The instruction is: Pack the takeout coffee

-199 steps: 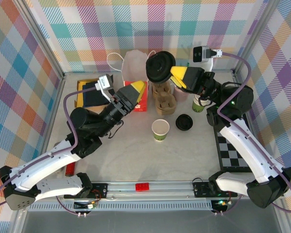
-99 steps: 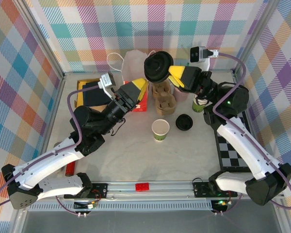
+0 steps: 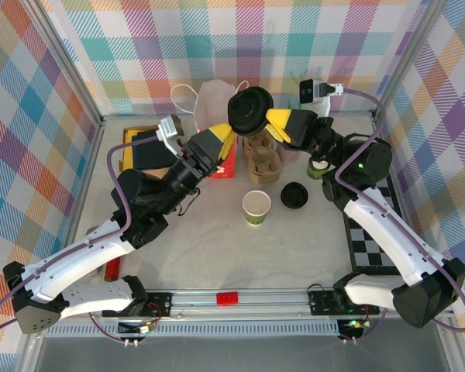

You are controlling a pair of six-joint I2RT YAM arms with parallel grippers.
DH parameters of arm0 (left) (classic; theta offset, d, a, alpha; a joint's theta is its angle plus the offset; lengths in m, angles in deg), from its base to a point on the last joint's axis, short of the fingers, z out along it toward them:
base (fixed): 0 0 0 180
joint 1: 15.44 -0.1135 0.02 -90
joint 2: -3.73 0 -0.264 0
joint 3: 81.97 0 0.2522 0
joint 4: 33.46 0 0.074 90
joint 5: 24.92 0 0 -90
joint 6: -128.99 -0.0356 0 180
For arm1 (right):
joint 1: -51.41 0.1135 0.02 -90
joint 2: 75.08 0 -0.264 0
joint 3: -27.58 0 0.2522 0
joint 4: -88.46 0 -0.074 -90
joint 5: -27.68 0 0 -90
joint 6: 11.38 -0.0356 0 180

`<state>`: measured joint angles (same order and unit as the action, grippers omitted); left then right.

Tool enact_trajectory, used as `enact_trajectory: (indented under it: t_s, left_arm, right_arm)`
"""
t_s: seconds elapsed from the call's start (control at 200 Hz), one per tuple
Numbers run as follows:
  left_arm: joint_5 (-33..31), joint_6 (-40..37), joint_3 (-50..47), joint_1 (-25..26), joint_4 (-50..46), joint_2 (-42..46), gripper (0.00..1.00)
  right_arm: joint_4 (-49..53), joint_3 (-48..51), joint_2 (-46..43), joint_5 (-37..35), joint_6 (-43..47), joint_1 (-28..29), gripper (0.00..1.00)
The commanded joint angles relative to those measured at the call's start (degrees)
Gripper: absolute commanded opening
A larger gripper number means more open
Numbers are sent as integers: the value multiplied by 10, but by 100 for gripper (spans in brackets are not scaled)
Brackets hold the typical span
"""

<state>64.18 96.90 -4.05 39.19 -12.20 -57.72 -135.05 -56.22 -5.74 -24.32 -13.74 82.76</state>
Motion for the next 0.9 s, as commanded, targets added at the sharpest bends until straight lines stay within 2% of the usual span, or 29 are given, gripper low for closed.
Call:
enact_trajectory:
  t_s: [0.0,0.07,0.895]
  left_arm:
    - [9,7,4,-6,34,-1,41]
    - [9,10,1,-7,36,-1,37]
    - [7,27,-14,-14,65,-4,32]
  right_arm:
    - [-38,4,-5,-10,-2,4,18]
    - [-39,4,-6,-10,-1,5,18]
    - [-61,15,3,-20,-11,7,18]
